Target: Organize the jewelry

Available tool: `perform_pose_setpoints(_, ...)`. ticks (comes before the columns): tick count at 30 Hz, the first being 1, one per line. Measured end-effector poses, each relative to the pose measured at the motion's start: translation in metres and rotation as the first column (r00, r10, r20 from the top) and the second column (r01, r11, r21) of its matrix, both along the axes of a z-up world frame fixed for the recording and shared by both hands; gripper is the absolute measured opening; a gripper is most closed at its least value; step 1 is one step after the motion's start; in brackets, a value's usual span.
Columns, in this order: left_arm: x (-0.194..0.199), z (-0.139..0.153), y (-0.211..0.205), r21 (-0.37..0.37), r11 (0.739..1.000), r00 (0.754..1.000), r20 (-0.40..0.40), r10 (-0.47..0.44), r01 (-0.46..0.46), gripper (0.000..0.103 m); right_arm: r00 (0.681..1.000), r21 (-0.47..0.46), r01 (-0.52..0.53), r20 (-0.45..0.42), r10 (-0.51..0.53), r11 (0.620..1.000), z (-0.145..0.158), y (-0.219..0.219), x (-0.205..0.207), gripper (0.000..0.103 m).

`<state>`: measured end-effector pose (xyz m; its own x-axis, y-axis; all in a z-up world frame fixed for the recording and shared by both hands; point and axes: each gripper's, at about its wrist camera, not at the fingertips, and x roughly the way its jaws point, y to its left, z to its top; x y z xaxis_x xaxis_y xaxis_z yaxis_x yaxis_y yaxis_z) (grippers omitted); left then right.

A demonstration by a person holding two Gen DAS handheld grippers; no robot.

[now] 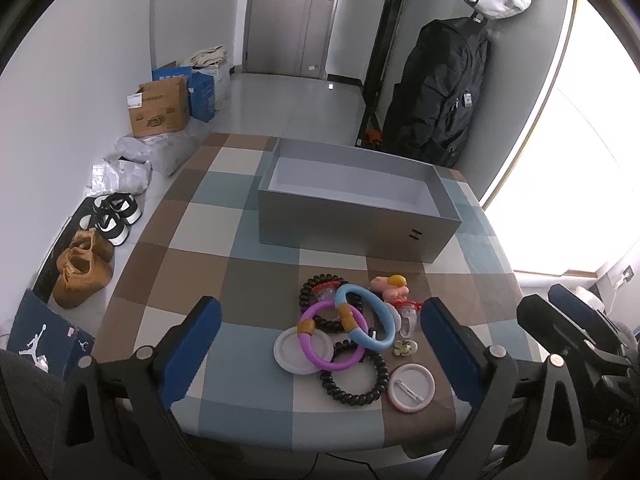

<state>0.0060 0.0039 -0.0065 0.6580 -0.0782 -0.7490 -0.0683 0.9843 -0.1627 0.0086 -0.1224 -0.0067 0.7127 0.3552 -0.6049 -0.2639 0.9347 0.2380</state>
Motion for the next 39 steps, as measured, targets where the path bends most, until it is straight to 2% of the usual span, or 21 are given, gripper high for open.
perform_pose_setpoints(13, 0.0, -0.001, -0.001, 0.009, 1.0, 1.0, 0.005, 0.003, -0.003, 0.097, 1.0, 0.004, -0.001, -0.003, 0.001, 1.0, -0.001, 0.002, 0.001, 0.103)
perform_pose_setpoints(28, -0.001, 0.003, 0.005, -0.023, 1.0, 1.0, 0.006, 0.012, -0.012, 0.097, 1.0, 0.009, -0.011, -0.022, 0.011, 1.0, -0.005, 0.003, 0.002, 0.103)
perform_pose_setpoints(34, 0.004, -0.001, 0.02, -0.088, 0.996, 0.999, -0.027, 0.028, -0.03, 0.097, 0.996, 0.033, -0.077, -0.052, 0.078, 0.997, -0.01, 0.013, 0.005, 0.101)
perform_pose_setpoints(39, 0.012, -0.008, 0.042, -0.167, 0.984, 0.996, -0.069, 0.051, -0.062, 0.097, 0.978, 0.083, -0.16, -0.122, 0.17, 0.984, -0.02, 0.027, 0.014, 0.087)
